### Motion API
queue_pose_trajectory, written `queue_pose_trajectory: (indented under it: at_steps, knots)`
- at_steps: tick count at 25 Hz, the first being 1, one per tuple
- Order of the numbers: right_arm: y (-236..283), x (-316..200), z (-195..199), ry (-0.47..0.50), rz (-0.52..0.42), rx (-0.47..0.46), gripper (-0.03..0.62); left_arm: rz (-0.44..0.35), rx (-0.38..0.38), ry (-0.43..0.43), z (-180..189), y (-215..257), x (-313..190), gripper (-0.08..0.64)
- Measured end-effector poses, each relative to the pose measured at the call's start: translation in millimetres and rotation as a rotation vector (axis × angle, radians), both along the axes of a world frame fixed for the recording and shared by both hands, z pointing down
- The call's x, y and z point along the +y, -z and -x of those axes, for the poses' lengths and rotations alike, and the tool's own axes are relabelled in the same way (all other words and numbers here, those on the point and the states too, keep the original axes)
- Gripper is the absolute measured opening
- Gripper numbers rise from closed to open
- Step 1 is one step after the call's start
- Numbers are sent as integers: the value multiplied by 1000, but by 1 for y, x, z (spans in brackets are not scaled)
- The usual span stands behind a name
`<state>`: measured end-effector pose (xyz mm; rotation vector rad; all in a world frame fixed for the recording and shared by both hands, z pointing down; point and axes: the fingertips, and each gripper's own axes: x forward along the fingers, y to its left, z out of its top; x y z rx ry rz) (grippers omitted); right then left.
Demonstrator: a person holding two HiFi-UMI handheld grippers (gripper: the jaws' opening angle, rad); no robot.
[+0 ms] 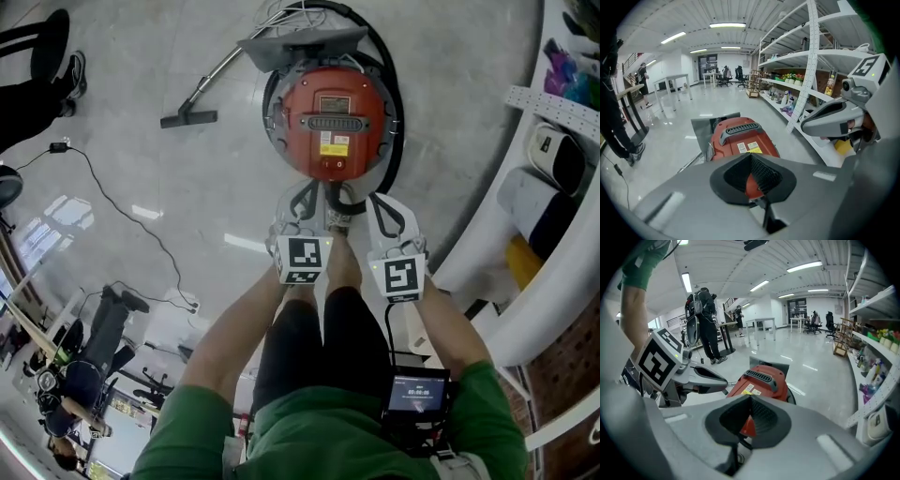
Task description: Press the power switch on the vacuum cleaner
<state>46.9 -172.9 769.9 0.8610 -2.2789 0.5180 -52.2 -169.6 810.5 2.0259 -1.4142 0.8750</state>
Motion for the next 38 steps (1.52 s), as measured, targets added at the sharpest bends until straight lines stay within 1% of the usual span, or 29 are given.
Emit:
queue_pose_trajectory:
  at_steps: [6,12,20,29,38]
  knots:
    - [-21,2,-13,2,19,25,2,40,5,1,-6,-34,-8,8]
    - [-34,4,-15,-4,30,26,2,62,8,-1,-11,-57,-10,8]
    - [-36,7,-20,-10,38,33,2,60,-6,-22,-12,-58,-9,8]
    - [-36,8,-17,-21,46,34,2,52,-4,-41,-12,-59,-9,8]
    - [-36,8,-17,-24,45,40,2,61,-6,-42,-11,-61,-8,8]
